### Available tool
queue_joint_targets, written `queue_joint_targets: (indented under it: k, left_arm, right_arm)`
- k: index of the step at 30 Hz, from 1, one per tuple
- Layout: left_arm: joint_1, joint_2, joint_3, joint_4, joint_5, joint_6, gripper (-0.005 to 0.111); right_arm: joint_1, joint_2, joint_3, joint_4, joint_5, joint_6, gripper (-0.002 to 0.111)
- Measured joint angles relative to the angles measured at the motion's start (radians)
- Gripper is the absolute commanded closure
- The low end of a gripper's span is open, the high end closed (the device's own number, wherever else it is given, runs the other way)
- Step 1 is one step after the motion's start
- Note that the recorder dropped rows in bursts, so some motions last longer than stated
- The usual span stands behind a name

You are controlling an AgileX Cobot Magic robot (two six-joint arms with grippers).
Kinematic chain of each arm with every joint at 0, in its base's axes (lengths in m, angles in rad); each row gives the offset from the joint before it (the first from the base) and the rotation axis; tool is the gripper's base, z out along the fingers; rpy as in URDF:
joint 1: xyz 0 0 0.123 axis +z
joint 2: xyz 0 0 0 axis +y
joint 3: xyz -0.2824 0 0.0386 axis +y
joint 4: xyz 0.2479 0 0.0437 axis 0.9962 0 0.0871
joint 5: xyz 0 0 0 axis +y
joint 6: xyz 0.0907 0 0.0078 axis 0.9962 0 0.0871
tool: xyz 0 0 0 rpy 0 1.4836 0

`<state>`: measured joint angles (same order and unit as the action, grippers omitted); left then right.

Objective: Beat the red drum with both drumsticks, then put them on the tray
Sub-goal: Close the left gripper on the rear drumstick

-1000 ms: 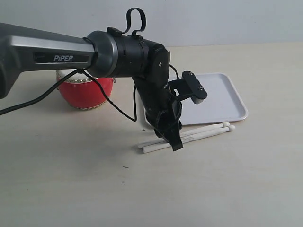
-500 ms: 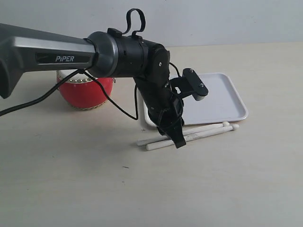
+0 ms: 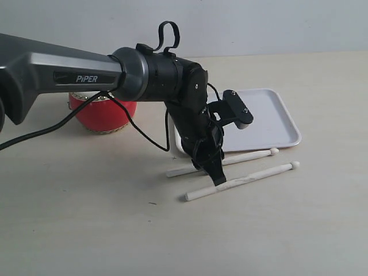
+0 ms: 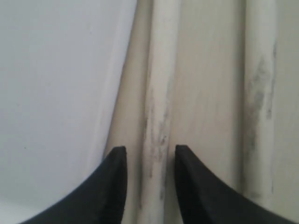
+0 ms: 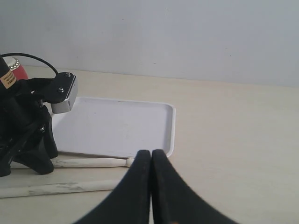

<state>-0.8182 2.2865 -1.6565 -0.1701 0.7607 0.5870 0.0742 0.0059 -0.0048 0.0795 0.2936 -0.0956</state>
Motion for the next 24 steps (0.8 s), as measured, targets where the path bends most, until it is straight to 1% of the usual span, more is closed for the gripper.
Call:
queue_joint_targets:
  k: [1, 5, 17, 24]
  left_arm:
    - [0.0, 0.0, 0.0, -0.006, 0.002, 0.004, 0.084]
    - [0.0, 0.0, 0.0, -0.027, 0.018, 0.017, 0.107]
    - [0.0, 0.0, 0.0, -0.05, 0.026, 0.022, 0.107]
    - [0.0, -0.014, 0.004, -0.084, 0.069, 0.034, 0.107]
  right_arm:
    - [0.0, 0.0, 0.0, 0.0, 0.0, 0.0, 0.108]
    - [0.0, 0.0, 0.0, 0.0, 0.0, 0.0, 0.108]
    - [0.0, 0.0, 0.0, 0.0, 0.0, 0.0, 0.108]
    - [0.0, 0.0, 0.0, 0.0, 0.0, 0.0, 0.108]
